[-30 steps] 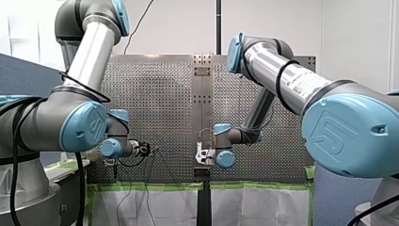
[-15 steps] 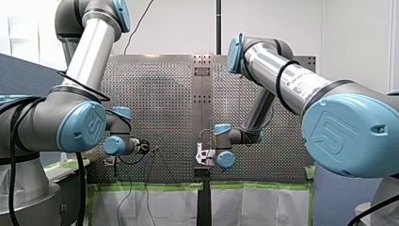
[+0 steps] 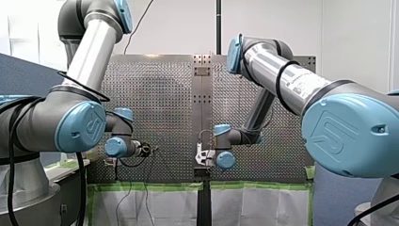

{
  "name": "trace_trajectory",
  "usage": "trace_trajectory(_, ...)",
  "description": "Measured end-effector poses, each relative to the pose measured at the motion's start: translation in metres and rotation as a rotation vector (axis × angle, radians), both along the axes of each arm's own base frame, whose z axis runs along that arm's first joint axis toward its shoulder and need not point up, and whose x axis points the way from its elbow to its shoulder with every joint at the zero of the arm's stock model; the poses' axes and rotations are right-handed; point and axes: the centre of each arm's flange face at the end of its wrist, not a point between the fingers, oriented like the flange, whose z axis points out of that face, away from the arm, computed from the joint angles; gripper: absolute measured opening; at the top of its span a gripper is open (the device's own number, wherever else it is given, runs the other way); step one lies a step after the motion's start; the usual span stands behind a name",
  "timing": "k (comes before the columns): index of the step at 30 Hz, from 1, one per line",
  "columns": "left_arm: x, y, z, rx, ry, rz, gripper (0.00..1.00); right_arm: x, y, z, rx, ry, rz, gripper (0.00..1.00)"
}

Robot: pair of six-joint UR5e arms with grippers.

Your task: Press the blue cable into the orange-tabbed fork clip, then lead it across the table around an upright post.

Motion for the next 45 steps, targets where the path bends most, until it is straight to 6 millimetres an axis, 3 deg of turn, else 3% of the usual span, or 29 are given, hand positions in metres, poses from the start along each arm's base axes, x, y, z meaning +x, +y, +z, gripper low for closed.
trace_trajectory(26, -0.006, -0.007, -0.005, 0.019, 0.021, -0.008, 1.00, 0.000, 0.001, -0.007, 0.005, 0.003, 0.005, 0.00)
trace_trajectory(45, -0.017, -0.001, -0.011, 0.151, 0.078, 0.070, 1.00, 0.001, 0.003, -0.007, 0.007, 0.004, 0.010, 0.00)
